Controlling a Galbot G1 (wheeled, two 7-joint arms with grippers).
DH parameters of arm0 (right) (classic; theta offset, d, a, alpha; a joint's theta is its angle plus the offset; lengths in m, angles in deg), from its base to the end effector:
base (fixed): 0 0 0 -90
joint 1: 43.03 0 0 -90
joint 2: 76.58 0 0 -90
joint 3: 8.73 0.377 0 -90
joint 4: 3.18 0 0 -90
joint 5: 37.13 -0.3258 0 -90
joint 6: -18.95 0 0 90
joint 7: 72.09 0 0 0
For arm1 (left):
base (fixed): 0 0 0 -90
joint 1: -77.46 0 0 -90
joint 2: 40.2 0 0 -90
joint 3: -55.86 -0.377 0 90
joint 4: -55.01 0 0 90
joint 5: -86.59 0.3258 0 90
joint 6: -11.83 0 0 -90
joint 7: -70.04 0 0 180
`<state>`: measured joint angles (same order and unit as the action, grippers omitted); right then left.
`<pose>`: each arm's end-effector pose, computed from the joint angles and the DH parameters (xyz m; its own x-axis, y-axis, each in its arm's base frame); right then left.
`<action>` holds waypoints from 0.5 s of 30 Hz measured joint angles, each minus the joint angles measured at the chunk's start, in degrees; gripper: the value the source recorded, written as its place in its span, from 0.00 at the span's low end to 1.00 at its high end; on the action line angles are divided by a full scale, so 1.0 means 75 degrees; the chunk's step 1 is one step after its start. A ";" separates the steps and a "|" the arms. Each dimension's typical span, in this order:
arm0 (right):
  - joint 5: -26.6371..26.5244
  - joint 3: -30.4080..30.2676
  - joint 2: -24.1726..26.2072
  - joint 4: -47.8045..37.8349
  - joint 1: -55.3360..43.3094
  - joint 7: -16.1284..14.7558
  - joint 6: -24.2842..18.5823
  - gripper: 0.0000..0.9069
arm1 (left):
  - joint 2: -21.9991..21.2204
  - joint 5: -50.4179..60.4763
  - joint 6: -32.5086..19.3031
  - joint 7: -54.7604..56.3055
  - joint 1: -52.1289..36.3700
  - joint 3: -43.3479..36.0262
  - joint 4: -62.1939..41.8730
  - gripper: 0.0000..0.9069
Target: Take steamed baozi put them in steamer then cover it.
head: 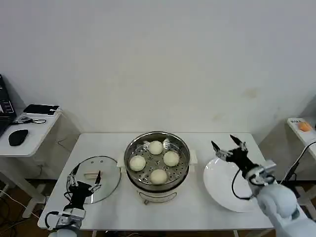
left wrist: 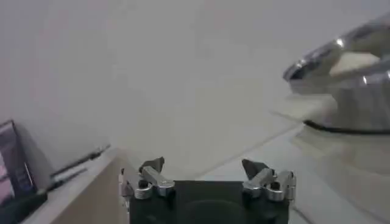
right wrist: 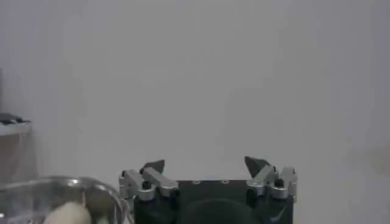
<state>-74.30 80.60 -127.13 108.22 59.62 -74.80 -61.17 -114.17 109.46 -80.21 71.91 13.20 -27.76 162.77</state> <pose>0.2518 -0.1613 -0.2631 -0.9533 -0.2819 0.1086 -0.2850 0.9585 -0.0131 0.1660 0.1098 -0.3657 -0.9972 -0.0195 0.0726 0.0318 0.7650 0.6433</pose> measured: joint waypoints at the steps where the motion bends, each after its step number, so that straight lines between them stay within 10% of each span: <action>1: -0.0005 0.0046 -0.0036 0.0015 0.0190 0.0029 -0.0050 1.00 | -0.0003 0.0234 -0.0047 0.0049 -0.0020 0.0000 -0.0063 1.00; 15: 0.0125 0.0575 -0.0775 0.0142 0.1640 0.0198 -0.0672 1.00 | 0.0108 0.3219 -0.0455 0.0507 0.0017 -0.0032 -0.0400 1.00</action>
<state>-73.36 84.91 -132.94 109.28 71.93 -73.32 -66.21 -113.36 133.60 -83.63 75.71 13.33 -27.99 159.77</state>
